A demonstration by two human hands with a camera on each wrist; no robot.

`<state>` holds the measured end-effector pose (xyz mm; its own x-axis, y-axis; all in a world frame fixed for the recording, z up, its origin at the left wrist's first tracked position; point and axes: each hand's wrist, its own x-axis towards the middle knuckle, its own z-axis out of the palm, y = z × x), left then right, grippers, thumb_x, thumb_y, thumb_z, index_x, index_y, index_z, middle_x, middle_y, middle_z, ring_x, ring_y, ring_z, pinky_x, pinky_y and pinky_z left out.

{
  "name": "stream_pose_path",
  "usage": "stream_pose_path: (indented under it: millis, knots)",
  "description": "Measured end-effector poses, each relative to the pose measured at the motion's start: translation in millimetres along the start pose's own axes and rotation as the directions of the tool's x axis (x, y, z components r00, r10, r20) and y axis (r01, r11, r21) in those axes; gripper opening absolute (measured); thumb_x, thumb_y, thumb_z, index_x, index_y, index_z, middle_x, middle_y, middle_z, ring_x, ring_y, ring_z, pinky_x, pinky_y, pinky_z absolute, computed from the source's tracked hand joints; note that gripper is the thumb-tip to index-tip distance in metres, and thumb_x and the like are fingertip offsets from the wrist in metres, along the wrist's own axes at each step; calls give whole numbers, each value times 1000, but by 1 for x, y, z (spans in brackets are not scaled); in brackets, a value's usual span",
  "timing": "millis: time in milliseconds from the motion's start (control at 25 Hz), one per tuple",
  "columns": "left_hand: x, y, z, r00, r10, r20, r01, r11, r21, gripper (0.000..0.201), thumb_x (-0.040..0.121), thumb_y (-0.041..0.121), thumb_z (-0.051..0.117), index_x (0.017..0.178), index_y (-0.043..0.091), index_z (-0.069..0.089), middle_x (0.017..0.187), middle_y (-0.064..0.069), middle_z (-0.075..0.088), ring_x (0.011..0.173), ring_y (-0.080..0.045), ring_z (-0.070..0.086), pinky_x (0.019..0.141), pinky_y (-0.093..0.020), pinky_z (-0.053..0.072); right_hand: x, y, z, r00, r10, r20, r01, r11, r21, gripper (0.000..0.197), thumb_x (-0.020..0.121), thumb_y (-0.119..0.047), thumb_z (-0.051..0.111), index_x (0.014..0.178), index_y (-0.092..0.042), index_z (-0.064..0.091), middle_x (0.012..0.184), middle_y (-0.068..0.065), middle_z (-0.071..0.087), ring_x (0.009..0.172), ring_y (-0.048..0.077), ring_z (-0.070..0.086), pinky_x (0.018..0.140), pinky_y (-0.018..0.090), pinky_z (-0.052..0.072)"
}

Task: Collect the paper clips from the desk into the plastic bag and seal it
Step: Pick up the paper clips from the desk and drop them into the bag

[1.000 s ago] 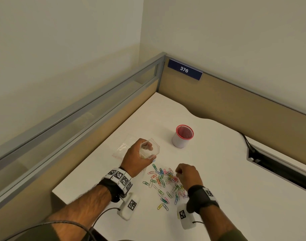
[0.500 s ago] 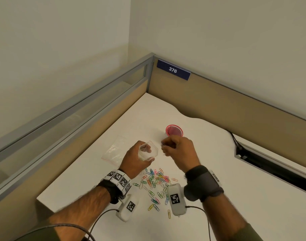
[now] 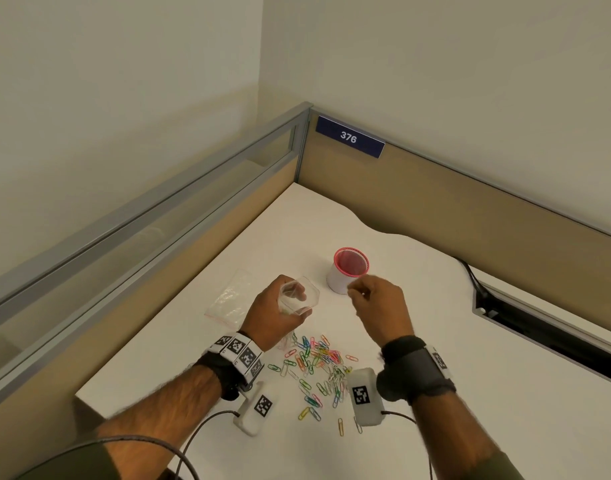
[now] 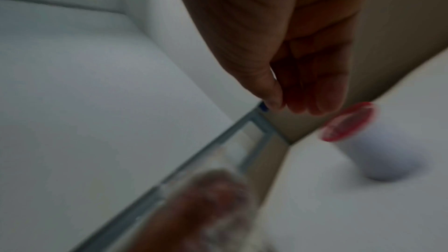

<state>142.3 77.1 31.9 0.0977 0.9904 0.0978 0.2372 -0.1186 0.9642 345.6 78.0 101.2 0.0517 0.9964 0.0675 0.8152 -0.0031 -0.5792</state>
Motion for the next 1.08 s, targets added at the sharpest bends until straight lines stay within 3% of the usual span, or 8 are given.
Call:
stream_pose_path:
  millis: [160,240,440,600,720,800,880,1080]
  knots:
    - [-5,-5,-4,1000,2,-7,-2,1000,4,33,76,11,81,100,16,58,98,5,69,102,-5,63,92,-19,46,-22,79,53,925,319,207,-239,911,-335,27,92,-13,49,118,-12,59,126,10,53,116,27,51,98,36,46]
    - [-6,-7,-5,1000,8,-5,-8,1000,6,33,76,11,81,99,17,58,98,5,68,101,-6,63,91,-20,46,-42,90,81,897,377,228,-255,866,-430,31,90,-6,43,119,-9,54,127,12,45,117,29,45,98,38,47]
    - [-3,-7,-6,1000,10,4,-10,1000,18,33,76,11,81,99,18,59,99,7,68,102,-8,63,91,-19,46,-68,73,104,919,241,311,-139,938,-317,25,95,-21,46,117,-16,58,120,6,48,115,23,49,96,34,48]
    - [-1,-6,-12,1000,1,-22,0,1000,18,32,76,10,80,100,15,59,99,7,67,103,-5,63,89,-12,43,-86,82,84,881,319,349,-192,916,-351,61,73,-53,72,120,-20,51,119,1,45,113,21,47,86,32,46]
    - [0,-9,-12,1000,-5,-18,6,1000,10,32,76,10,80,99,18,59,100,6,67,107,-7,62,91,-16,44,-95,82,95,851,381,360,-238,893,-383,56,76,-43,74,118,-15,51,121,4,45,112,23,49,89,34,49]
    - [1,-9,-10,1000,-2,-19,3,1000,6,32,76,10,80,99,18,59,100,5,67,107,-8,63,93,-18,45,-84,74,106,881,353,315,-245,910,-335,31,88,-30,62,112,-12,56,120,8,50,107,24,55,90,33,50]
    - [2,-11,-8,1000,-1,-5,1,1000,2,33,76,10,80,99,18,58,100,5,67,106,-8,63,93,-19,46,-68,67,110,906,315,281,-236,930,-283,25,92,-27,54,112,-13,60,119,9,55,104,24,59,92,34,50]
    - [5,-9,-4,1000,-3,-6,3,1000,10,33,76,10,81,98,19,58,99,6,68,104,-5,62,89,-13,44,-32,64,100,903,222,367,-143,962,-232,60,82,-37,70,135,-24,47,133,3,49,122,22,48,101,37,45]
